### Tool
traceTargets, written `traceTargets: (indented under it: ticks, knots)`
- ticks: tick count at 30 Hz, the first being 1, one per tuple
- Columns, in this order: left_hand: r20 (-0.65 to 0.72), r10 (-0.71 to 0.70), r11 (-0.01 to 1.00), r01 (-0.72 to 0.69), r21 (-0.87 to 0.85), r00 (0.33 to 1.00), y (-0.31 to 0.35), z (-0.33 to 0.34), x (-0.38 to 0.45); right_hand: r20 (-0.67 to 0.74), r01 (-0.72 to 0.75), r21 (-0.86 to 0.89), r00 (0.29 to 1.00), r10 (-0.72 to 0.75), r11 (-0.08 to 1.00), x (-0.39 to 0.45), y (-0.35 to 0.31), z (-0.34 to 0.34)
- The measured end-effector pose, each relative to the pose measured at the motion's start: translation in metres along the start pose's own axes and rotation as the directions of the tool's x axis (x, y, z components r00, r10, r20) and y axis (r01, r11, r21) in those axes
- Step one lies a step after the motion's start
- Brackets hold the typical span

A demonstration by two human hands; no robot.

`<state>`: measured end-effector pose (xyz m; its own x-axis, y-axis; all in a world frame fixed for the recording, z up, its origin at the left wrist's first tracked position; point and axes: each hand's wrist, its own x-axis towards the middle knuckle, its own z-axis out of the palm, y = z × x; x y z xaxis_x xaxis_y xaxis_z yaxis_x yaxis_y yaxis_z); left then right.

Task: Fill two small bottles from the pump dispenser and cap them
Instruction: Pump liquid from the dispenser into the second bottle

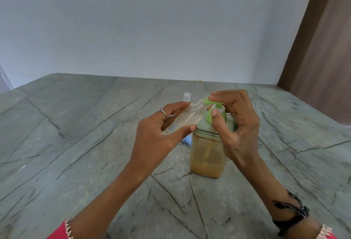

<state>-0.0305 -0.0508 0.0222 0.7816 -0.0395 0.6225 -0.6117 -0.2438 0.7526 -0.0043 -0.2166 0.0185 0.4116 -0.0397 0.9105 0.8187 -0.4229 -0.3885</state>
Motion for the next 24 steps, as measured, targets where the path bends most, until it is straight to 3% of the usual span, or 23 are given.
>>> traceTargets:
  ticks: [6,19,24]
  knots:
    - [0.004,-0.001,1.0,0.001,-0.002,1.0,-0.0009,-0.0001,0.0005,-0.009,-0.016,0.017,1.0,0.016,1.0,-0.0006,-0.0009,-0.0005]
    - [0.007,0.02,1.0,-0.02,0.009,1.0,-0.0011,0.0007,0.0002,0.119,-0.03,0.066,0.993,0.022,0.997,-0.0073,0.0033,-0.006]
    - [0.002,0.015,1.0,-0.015,-0.003,1.0,0.0005,0.0019,0.0017,0.069,-0.011,0.072,0.998,0.006,0.997,-0.0037,0.0029,-0.003]
